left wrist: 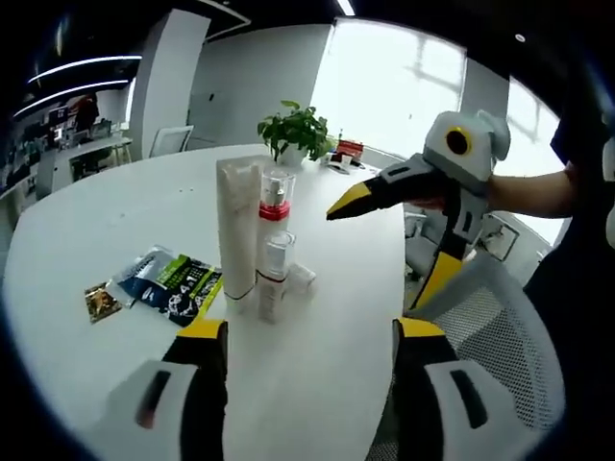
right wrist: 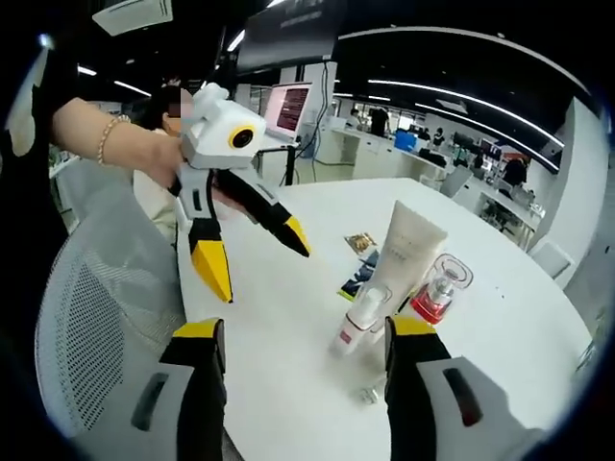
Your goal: Arrange the skincare products in the storage area until every visible bottle or jar stands upright without overlapping.
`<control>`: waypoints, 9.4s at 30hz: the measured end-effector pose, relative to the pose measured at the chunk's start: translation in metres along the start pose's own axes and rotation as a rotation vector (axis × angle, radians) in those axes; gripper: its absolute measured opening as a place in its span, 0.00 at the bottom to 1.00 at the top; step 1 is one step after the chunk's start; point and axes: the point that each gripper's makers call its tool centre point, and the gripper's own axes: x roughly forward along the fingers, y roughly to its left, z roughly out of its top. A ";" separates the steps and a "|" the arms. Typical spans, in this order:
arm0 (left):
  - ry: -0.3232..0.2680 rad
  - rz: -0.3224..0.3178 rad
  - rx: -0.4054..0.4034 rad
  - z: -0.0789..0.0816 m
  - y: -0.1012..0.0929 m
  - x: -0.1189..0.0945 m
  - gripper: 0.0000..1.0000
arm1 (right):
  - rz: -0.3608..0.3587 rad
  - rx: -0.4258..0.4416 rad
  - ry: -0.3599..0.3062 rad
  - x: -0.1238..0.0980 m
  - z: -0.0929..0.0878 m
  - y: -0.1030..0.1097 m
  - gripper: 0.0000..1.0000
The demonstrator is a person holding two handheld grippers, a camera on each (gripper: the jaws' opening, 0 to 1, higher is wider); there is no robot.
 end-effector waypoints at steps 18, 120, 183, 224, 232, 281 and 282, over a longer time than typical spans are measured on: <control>-0.049 0.059 -0.166 -0.018 -0.014 -0.055 0.97 | -0.075 0.169 -0.076 -0.019 -0.005 0.016 0.90; 0.000 0.329 -0.381 -0.070 0.015 -0.106 0.92 | -0.303 0.361 0.429 0.047 -0.148 -0.127 0.31; -0.058 0.248 -0.339 -0.045 -0.004 -0.109 0.91 | -0.419 0.585 0.111 -0.030 -0.100 -0.106 0.20; -0.391 0.040 -0.437 0.067 -0.042 -0.088 0.71 | -0.125 0.555 -0.382 -0.014 0.070 0.023 0.20; -0.359 0.068 -0.482 0.062 -0.041 -0.069 0.58 | -0.120 0.521 -0.372 -0.005 0.078 0.041 0.20; -0.527 -0.419 -0.094 0.162 -0.114 -0.139 0.15 | 0.524 0.371 -0.576 -0.075 0.199 0.089 0.21; -0.529 -0.418 -0.089 0.163 -0.114 -0.138 0.15 | 0.521 0.368 -0.578 -0.075 0.200 0.089 0.21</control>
